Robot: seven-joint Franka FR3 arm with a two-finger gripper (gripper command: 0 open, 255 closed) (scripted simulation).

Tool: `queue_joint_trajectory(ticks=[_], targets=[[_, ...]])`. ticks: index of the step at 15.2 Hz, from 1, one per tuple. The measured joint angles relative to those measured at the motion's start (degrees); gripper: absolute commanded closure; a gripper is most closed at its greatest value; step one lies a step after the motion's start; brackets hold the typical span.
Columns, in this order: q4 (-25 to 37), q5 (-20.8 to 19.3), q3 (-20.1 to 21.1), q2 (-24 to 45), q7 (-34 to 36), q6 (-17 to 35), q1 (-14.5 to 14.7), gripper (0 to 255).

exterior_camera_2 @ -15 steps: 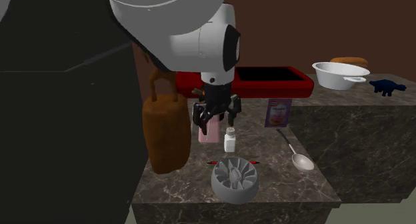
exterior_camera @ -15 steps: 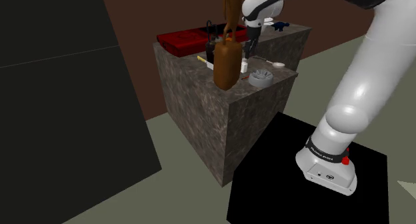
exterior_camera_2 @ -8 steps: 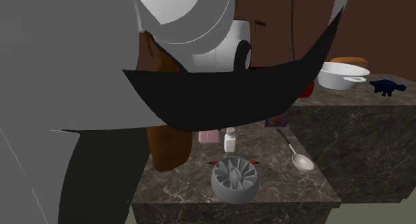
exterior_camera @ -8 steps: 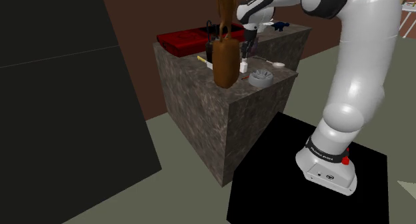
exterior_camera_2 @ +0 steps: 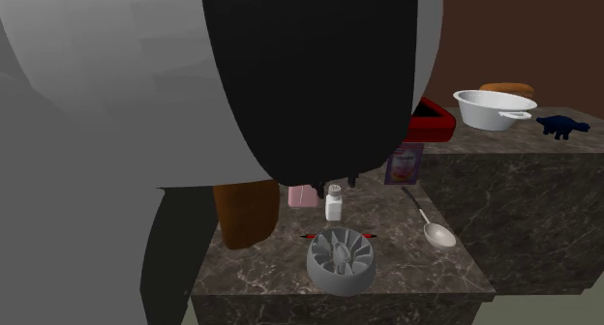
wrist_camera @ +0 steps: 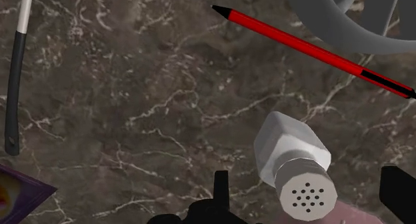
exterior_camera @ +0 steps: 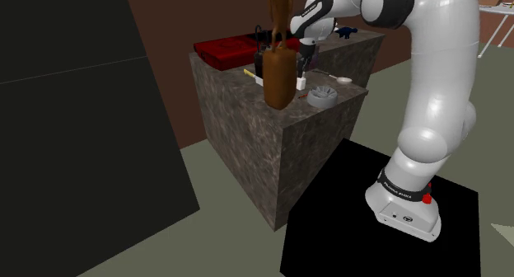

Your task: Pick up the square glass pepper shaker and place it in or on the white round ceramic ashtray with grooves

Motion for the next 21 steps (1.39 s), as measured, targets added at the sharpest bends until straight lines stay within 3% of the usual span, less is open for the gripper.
queue_joint_trajectory(ticks=[7, 8, 21], targets=[[-0.49, 0.20, 0.07, 0.32, -0.08, 0.82, -0.03, 0], [-0.48, 0.20, 0.08, 0.32, -0.08, 0.82, -0.02, 255], [0.32, -0.18, -0.09, -0.27, 0.20, -0.58, 0.10, 255]])
